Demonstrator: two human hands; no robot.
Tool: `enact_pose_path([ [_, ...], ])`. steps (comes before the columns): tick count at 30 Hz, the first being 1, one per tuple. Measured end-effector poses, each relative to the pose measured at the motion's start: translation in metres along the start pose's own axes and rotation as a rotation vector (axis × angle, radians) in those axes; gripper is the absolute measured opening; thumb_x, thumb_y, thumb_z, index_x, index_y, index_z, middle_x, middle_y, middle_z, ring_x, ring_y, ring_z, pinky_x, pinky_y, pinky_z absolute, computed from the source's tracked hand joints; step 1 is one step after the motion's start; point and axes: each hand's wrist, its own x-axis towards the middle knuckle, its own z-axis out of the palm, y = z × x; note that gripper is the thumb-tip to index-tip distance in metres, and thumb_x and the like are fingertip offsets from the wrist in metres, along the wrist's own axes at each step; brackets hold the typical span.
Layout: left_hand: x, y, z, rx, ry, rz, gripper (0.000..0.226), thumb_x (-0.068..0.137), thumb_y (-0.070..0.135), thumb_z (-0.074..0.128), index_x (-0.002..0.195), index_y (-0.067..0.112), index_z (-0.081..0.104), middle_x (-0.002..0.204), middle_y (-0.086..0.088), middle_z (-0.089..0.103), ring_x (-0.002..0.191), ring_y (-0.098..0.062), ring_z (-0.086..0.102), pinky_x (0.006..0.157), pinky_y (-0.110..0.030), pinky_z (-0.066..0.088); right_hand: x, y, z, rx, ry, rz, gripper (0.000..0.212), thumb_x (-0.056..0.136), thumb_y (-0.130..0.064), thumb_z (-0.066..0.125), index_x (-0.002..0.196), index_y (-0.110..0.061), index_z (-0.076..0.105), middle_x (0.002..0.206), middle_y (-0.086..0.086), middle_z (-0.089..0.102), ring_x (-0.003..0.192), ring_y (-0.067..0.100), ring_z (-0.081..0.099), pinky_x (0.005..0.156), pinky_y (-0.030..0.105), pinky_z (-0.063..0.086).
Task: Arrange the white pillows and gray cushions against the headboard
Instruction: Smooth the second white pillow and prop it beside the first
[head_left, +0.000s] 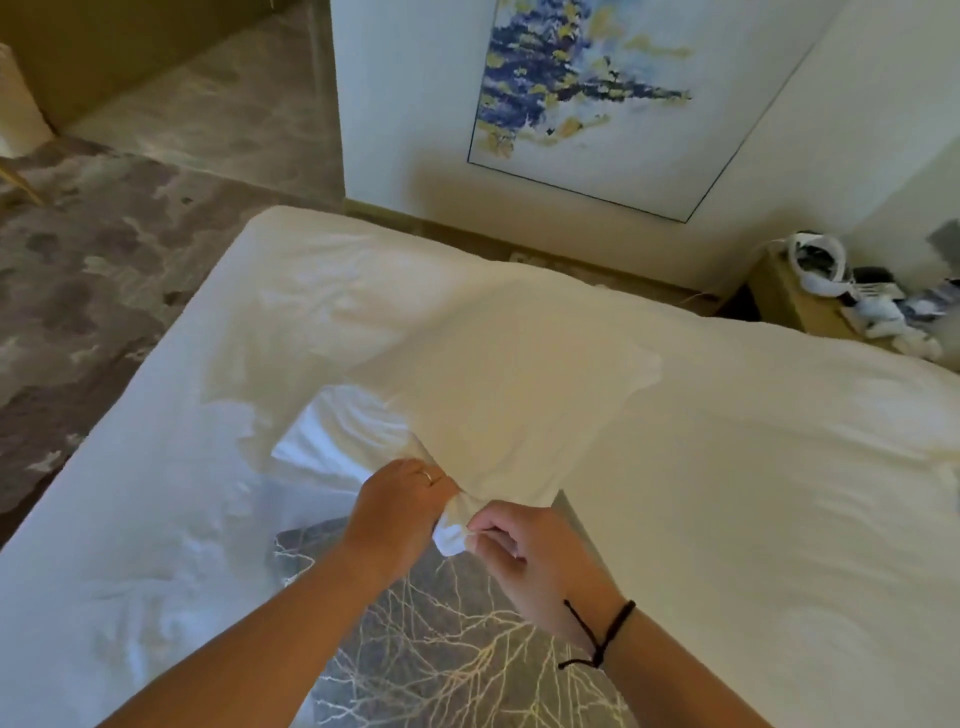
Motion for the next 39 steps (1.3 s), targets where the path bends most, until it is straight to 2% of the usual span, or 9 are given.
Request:
enact_pose_path([
  [2, 0.002, 0.013, -0.011, -0.061, 0.048, -0.038, 0.045, 0.043, 0.002, 0.087, 0.080, 0.023, 0.072, 0.070, 0.006, 0.067, 0.066, -0.019, 0.064, 0.047, -0.022, 0.039, -0.012, 0.014, -0.013, 0.026, 0.024, -0.015, 0.039, 0.080, -0.055, 0.067, 0.114, -0.038, 0.059, 0.111, -0.025, 0.060, 0.102, -0.010, 0.053, 0.085, 0.016, 0.042],
  [4, -0.003, 0.019, -0.031, -0.136, 0.092, -0.108, 0.047, 0.049, 0.004, 0.086, 0.089, 0.025, 0.074, 0.083, 0.007, 0.070, 0.078, -0.018, 0.066, 0.048, -0.026, 0.046, -0.025, 0.031, -0.032, -0.090, 0.047, -0.067, 0.085, 0.060, -0.078, 0.069, 0.135, -0.050, 0.039, 0.147, -0.033, 0.031, 0.137, -0.010, 0.023, 0.113, 0.017, 0.018],
  [7, -0.028, 0.024, -0.069, -0.212, 0.117, -0.237, 0.046, 0.058, 0.010, 0.078, 0.099, 0.029, 0.073, 0.093, 0.009, 0.070, 0.088, -0.015, 0.065, 0.058, -0.030, 0.053, -0.028, 0.052, -0.058, -0.405, 0.053, -0.132, 0.117, 0.053, -0.087, 0.062, 0.149, -0.049, 0.006, 0.161, -0.020, -0.002, 0.146, 0.003, -0.008, 0.118, 0.033, -0.006],
  [17, -0.136, -0.002, -0.144, -0.194, -0.088, -0.989, 0.063, 0.085, 0.013, 0.064, 0.141, 0.034, 0.045, 0.130, 0.009, 0.059, 0.107, -0.017, 0.060, 0.091, -0.035, 0.050, 0.090, 0.003, 0.032, -0.655, -0.070, -0.429, 0.076, 0.085, -0.019, 0.064, 0.148, -0.038, 0.025, 0.155, -0.007, 0.033, 0.144, 0.021, 0.027, 0.119, 0.048, 0.010],
  [23, -0.117, -0.004, -0.190, 0.038, -0.017, -0.608, 0.116, 0.062, 0.060, 0.070, 0.152, 0.041, 0.000, 0.158, 0.015, 0.020, 0.137, -0.014, 0.033, 0.101, -0.039, 0.044, 0.134, -0.026, 0.068, -0.645, -0.051, -0.487, 0.074, 0.076, -0.026, 0.076, 0.140, -0.032, 0.040, 0.143, -0.005, 0.049, 0.134, 0.025, 0.042, 0.116, 0.051, 0.022],
  [27, -0.037, -0.005, -0.123, 0.238, -0.301, -0.614, 0.124, 0.072, 0.072, 0.061, 0.152, 0.015, -0.015, 0.164, -0.003, 0.004, 0.150, -0.028, 0.001, 0.118, -0.053, 0.004, 0.152, -0.031, 0.074, -0.637, -0.072, -0.499, 0.071, 0.079, -0.032, 0.072, 0.142, -0.030, 0.039, 0.145, -0.007, 0.047, 0.136, 0.021, 0.039, 0.117, 0.044, 0.018],
  [30, -0.005, -0.032, -0.084, 0.342, -0.426, -0.764, 0.116, 0.076, 0.072, 0.059, 0.153, 0.008, 0.002, 0.160, -0.010, 0.020, 0.146, -0.031, 0.016, 0.118, -0.052, 0.011, 0.168, -0.020, 0.057, -0.606, -0.145, -0.512, 0.081, 0.072, -0.051, 0.072, 0.143, -0.030, 0.038, 0.148, -0.007, 0.043, 0.137, 0.015, 0.037, 0.117, 0.039, 0.017],
  [35, -0.022, -0.064, -0.054, 0.365, -0.200, -0.688, 0.092, 0.062, 0.079, 0.065, 0.127, 0.014, 0.055, 0.109, -0.009, 0.068, 0.098, -0.029, 0.063, 0.086, -0.045, 0.046, 0.201, 0.032, -0.012, -0.854, -0.181, -0.486, 0.098, 0.070, -0.048, 0.078, 0.148, -0.037, 0.021, 0.158, -0.008, 0.023, 0.145, 0.015, 0.019, 0.118, 0.042, 0.008],
  [39, -0.041, -0.073, -0.040, 0.354, -0.136, -0.620, 0.066, 0.053, 0.059, 0.086, 0.095, 0.011, 0.066, 0.076, -0.008, 0.068, 0.067, -0.031, 0.065, 0.063, -0.041, 0.049, 0.228, 0.060, -0.048, -1.024, -0.142, -0.434, 0.105, 0.069, -0.042, 0.080, 0.149, -0.039, 0.012, 0.160, -0.006, 0.017, 0.147, 0.018, 0.013, 0.119, 0.046, 0.005],
])
